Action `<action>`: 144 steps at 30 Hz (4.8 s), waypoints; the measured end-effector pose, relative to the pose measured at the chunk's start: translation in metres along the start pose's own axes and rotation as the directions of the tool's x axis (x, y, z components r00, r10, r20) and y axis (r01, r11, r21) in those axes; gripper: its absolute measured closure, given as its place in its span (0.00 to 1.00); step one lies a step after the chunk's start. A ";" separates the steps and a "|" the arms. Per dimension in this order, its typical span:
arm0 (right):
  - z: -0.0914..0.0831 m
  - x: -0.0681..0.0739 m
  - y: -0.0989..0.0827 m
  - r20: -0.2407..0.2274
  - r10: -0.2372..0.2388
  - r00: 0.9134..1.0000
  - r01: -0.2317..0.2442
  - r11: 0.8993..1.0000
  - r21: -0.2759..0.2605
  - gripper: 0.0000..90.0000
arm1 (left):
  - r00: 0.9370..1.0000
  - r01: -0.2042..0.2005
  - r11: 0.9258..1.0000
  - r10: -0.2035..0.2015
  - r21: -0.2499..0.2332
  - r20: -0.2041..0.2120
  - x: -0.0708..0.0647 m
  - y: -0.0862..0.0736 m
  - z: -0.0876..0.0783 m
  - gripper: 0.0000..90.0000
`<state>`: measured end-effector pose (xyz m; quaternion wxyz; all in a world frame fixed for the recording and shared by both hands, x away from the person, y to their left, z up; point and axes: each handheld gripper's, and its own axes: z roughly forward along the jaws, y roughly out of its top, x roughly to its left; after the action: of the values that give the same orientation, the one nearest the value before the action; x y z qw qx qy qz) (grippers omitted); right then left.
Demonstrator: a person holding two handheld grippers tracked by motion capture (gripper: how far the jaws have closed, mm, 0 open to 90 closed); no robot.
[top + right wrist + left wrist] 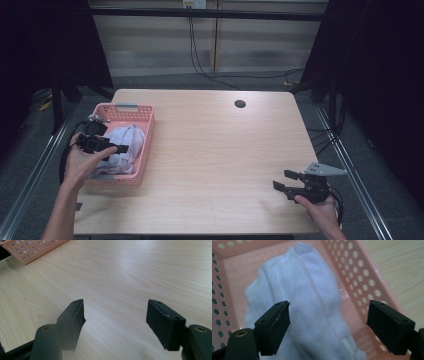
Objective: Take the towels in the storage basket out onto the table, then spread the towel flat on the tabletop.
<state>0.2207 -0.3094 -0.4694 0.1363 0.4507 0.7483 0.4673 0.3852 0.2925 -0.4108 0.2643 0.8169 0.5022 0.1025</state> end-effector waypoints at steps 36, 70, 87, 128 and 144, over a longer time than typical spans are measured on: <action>0.008 0.004 0.000 -0.083 -0.015 0.996 0.020 0.998 0.052 0.36 | 0.995 0.097 0.944 -0.100 0.317 -0.007 0.028 0.008 0.062 0.00; 0.013 0.006 0.003 -0.123 -0.030 0.992 0.039 0.997 0.073 0.36 | 0.990 0.114 0.937 -0.080 0.330 -0.114 0.024 0.011 0.056 0.44; 0.011 0.005 0.003 -0.120 -0.021 0.993 0.029 0.997 0.071 0.35 | 0.980 0.162 0.965 -0.181 0.208 0.077 0.034 0.010 0.028 0.44; 0.013 0.004 0.005 -0.131 -0.019 0.991 0.029 0.996 0.080 0.34 | 0.977 0.164 0.985 -0.155 -0.055 0.144 0.016 0.014 -0.033 0.43; 0.014 0.005 0.005 -0.142 -0.016 0.990 0.027 0.997 0.076 0.34 | 0.978 0.149 0.974 -0.120 -0.170 0.170 -0.007 0.024 -0.068 0.43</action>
<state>0.2294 -0.2967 -0.4710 0.0706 0.4134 0.7784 0.4671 0.3708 0.3001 -0.3407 0.3832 0.7591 0.5224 0.0644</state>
